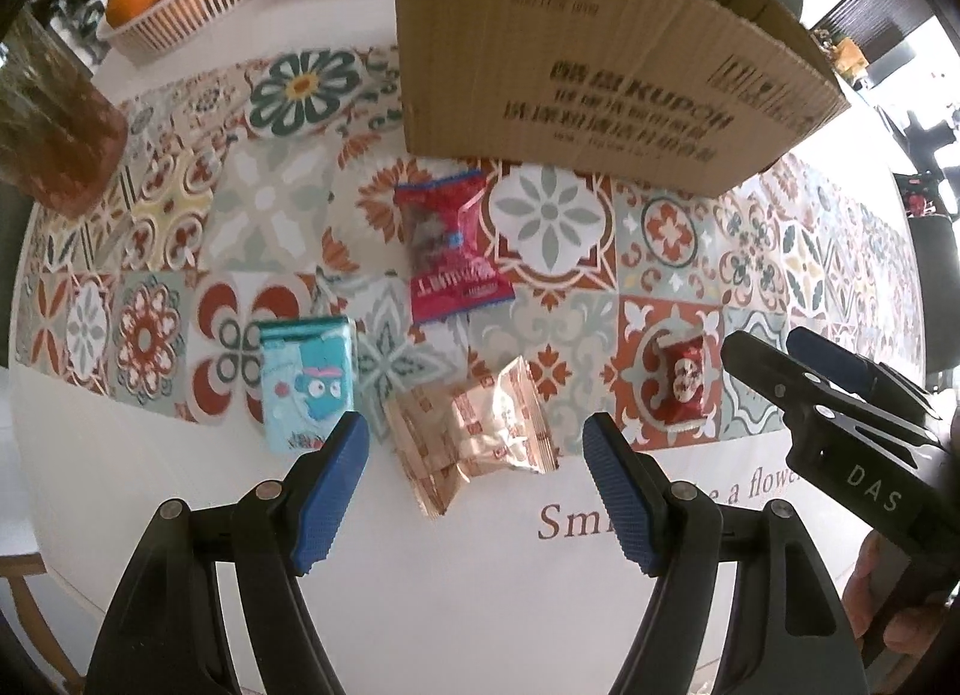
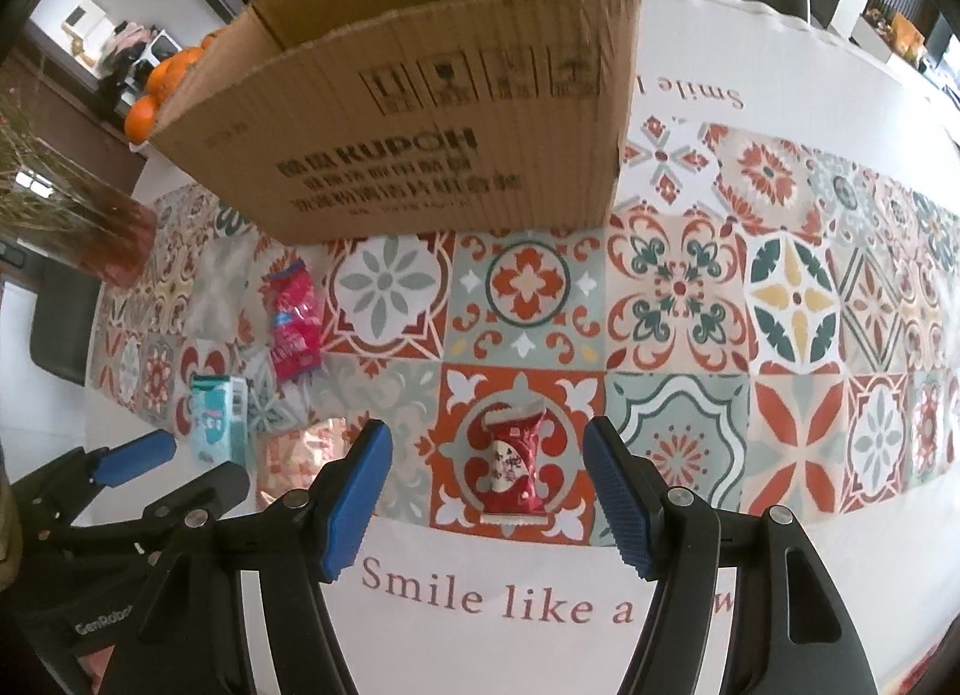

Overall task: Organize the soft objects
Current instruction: 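Grasp the beige biscuit packet with the left tool while the right tool grasps the red-white candy packet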

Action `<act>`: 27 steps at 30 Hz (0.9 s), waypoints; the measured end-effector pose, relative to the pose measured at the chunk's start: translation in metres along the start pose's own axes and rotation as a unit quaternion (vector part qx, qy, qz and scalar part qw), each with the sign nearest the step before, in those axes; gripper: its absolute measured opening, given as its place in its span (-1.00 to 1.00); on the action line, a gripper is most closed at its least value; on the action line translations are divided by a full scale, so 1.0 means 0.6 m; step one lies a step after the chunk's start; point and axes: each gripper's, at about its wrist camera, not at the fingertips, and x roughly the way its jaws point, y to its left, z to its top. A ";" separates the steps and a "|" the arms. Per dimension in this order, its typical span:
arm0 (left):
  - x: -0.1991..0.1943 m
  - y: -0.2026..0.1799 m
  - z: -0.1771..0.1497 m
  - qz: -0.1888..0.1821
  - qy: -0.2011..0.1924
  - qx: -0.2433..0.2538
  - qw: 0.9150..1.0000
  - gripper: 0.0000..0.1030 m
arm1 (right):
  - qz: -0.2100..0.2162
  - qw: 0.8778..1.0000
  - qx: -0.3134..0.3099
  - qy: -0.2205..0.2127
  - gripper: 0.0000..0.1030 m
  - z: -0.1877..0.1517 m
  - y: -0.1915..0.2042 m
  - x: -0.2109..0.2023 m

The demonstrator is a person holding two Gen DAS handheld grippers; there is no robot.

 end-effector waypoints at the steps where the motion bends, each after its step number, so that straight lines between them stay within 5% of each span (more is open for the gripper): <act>1: 0.004 0.001 -0.001 -0.002 0.003 -0.002 1.000 0.43 | 0.000 1.000 0.001 0.003 0.31 -0.001 -0.001 0.005; 27: 0.100 0.009 -0.002 -0.024 0.068 -0.045 0.996 0.43 | -0.006 0.997 0.019 0.070 0.31 -0.028 -0.017 0.107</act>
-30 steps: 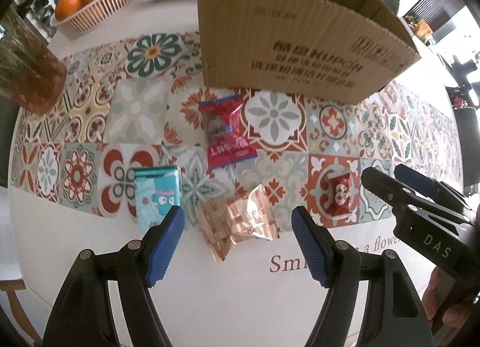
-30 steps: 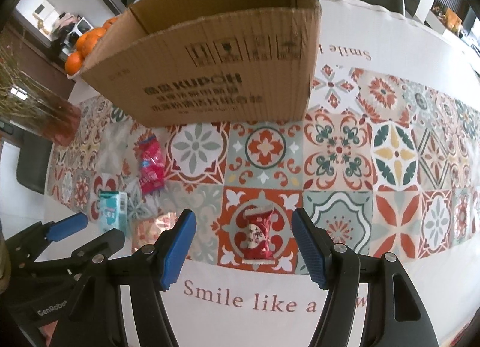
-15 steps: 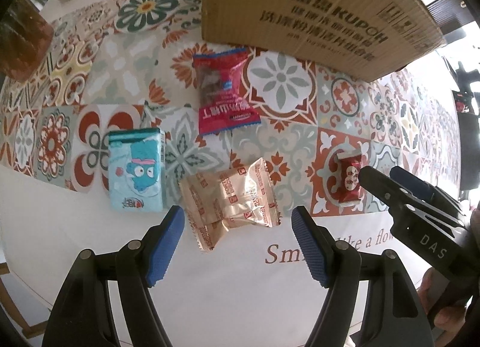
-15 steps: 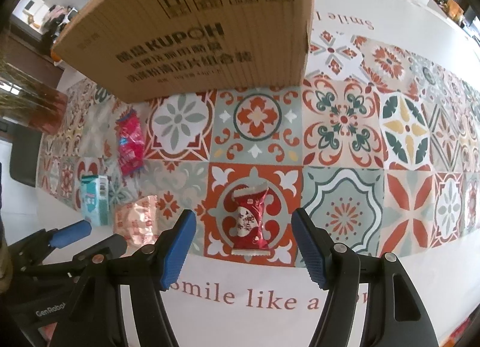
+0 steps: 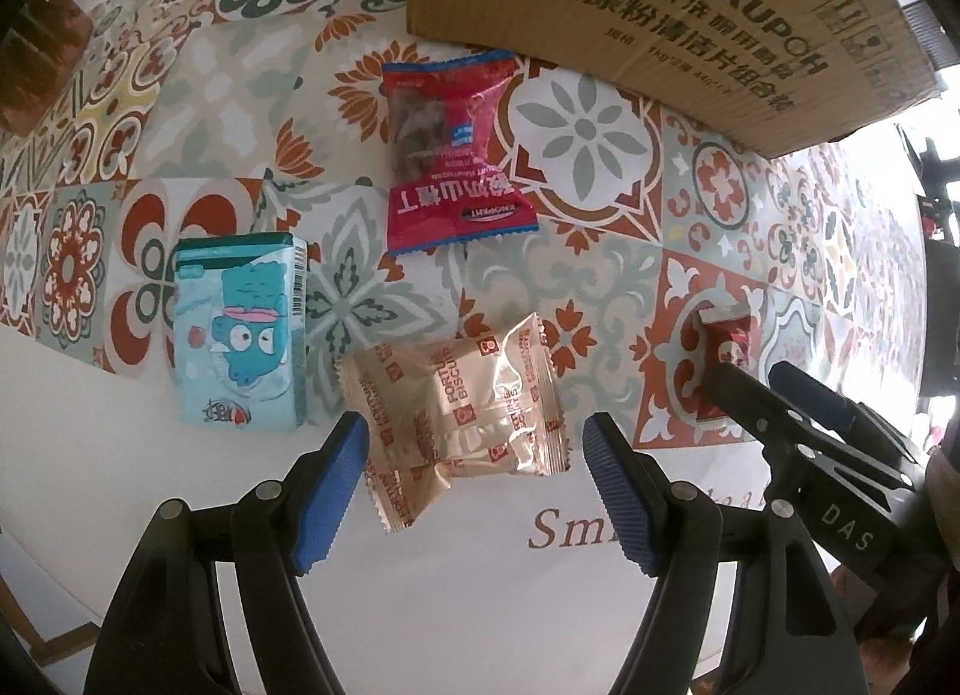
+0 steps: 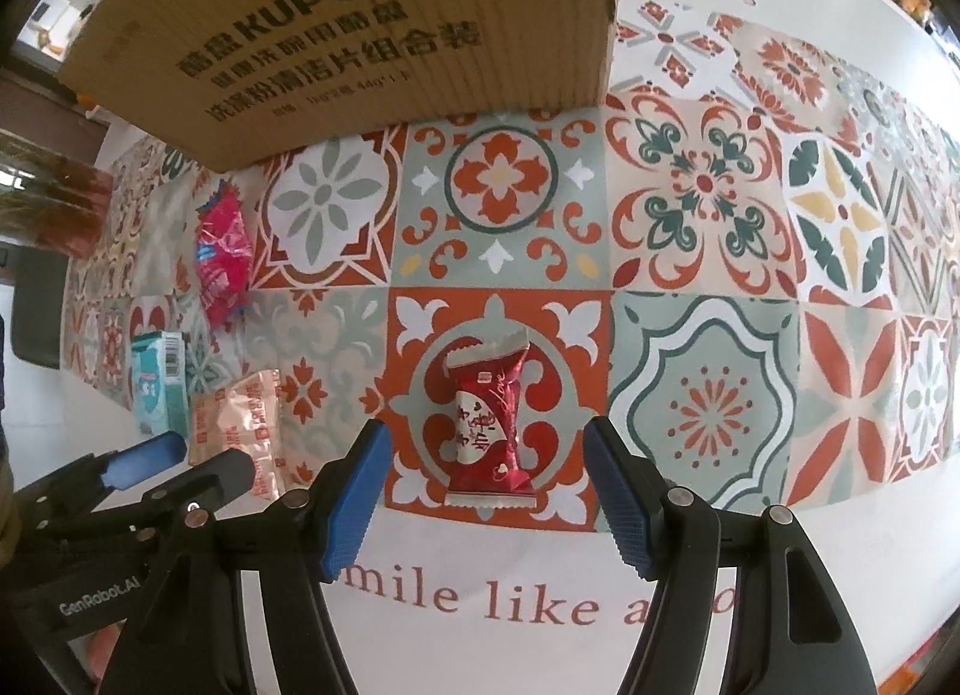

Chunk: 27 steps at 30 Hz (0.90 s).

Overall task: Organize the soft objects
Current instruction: 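Grasp the beige biscuit packet with the left tool while the right tool grasps the red-white candy packet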

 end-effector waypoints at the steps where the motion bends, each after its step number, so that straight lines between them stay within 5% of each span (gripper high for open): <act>1: 0.004 0.000 0.001 0.000 0.002 -0.001 1.000 0.42 | -0.001 1.000 0.000 0.002 0.31 -0.001 -0.001 0.001; 15: 0.058 -0.013 0.026 0.021 0.009 -0.019 1.000 0.43 | -0.009 1.000 0.006 0.008 0.23 0.002 0.008 0.032; 22: 0.068 -0.013 0.022 0.023 -0.002 -0.027 0.999 0.40 | -0.021 1.000 -0.001 -0.004 -0.12 0.004 0.007 0.028; 27: 0.068 -0.010 0.011 0.014 -0.011 -0.031 0.999 0.11 | -0.017 1.000 -0.001 -0.008 -0.42 -0.001 0.008 0.025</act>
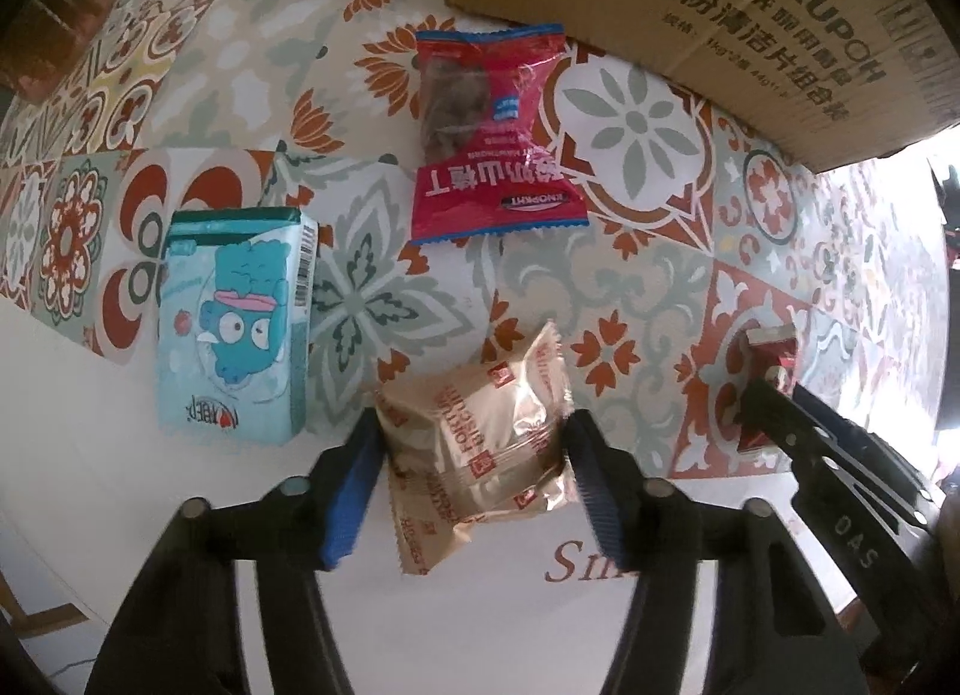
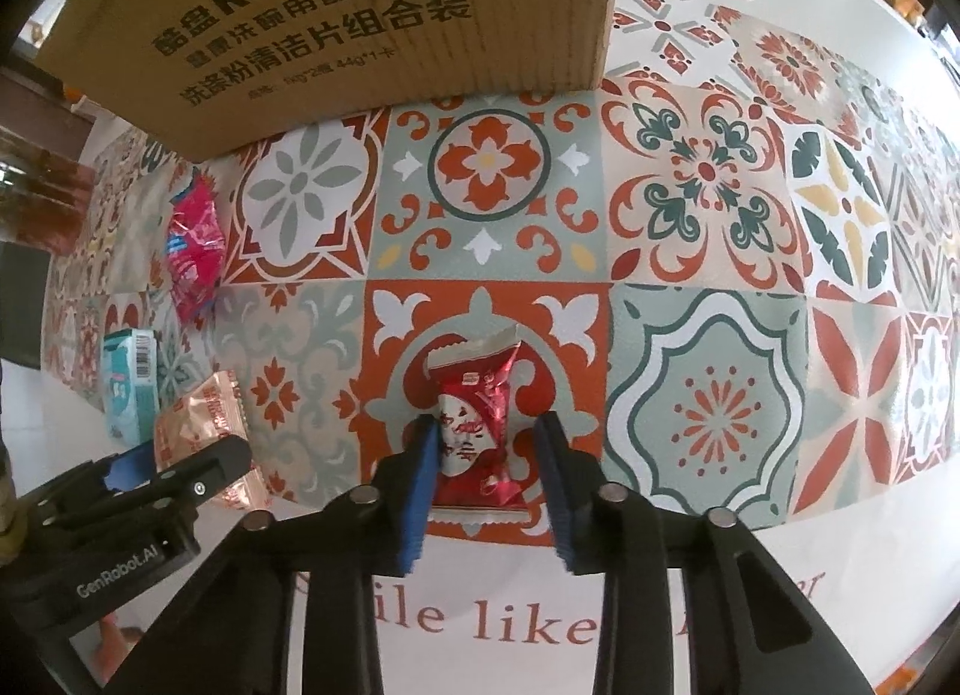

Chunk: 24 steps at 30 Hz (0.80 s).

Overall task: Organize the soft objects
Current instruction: 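Grasp the beige biscuit packet with the left tool while the right tool grasps the red-white candy packet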

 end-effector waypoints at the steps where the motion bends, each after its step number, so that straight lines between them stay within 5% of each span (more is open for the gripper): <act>1: -0.001 0.000 -0.002 -0.004 0.000 -0.001 1.000 0.07 | 0.003 1.000 0.000 0.000 -0.48 -0.001 0.000 0.000; 24: -0.103 -0.010 -0.025 -0.034 -0.059 0.044 0.997 -0.03 | 0.037 0.998 0.004 -0.042 -0.52 -0.021 -0.011 -0.079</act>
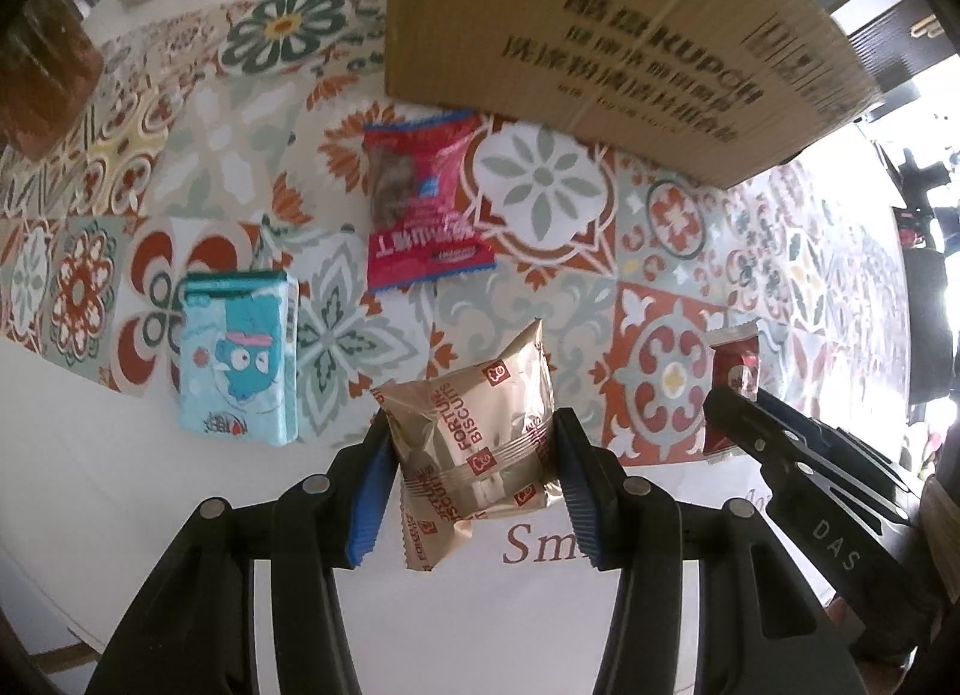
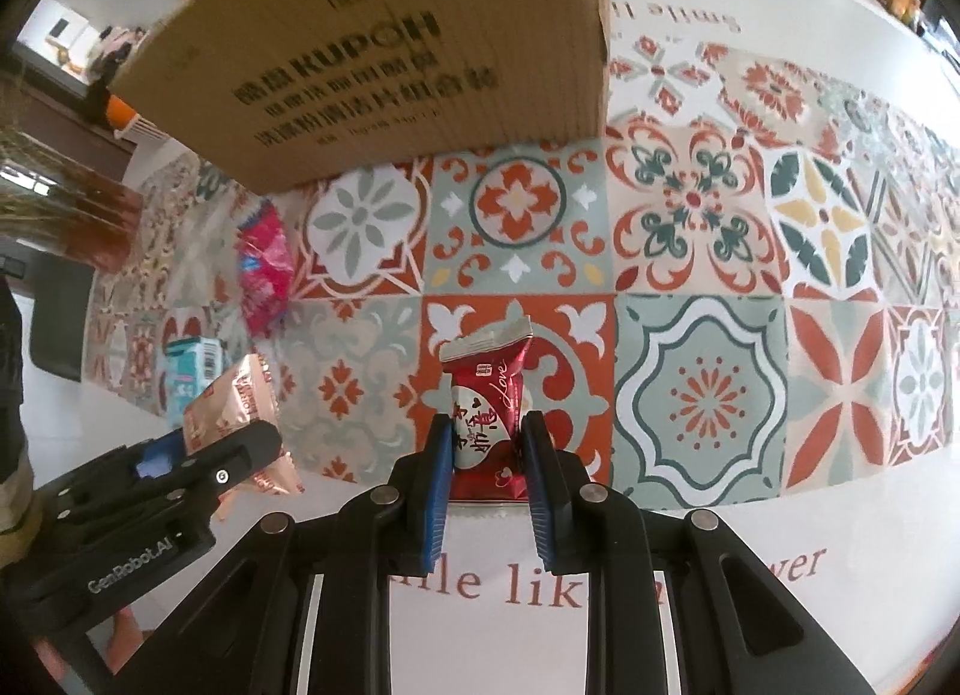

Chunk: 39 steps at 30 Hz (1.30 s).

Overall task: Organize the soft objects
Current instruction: 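Grasp the beige biscuit packet with the left tool while the right tool grasps the red-white candy packet, then lift both packets and carry them over the cardboard box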

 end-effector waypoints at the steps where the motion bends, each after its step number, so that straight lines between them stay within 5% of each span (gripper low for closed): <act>1: -0.007 -0.001 0.001 -0.001 -0.005 0.003 1.000 -0.03 | 0.002 1.000 -0.001 -0.004 -0.52 0.001 0.000 -0.007; 39: -0.203 -0.043 0.047 -0.004 -0.163 0.078 0.984 -0.03 | 0.032 0.989 -0.030 -0.140 -0.52 0.046 0.060 -0.178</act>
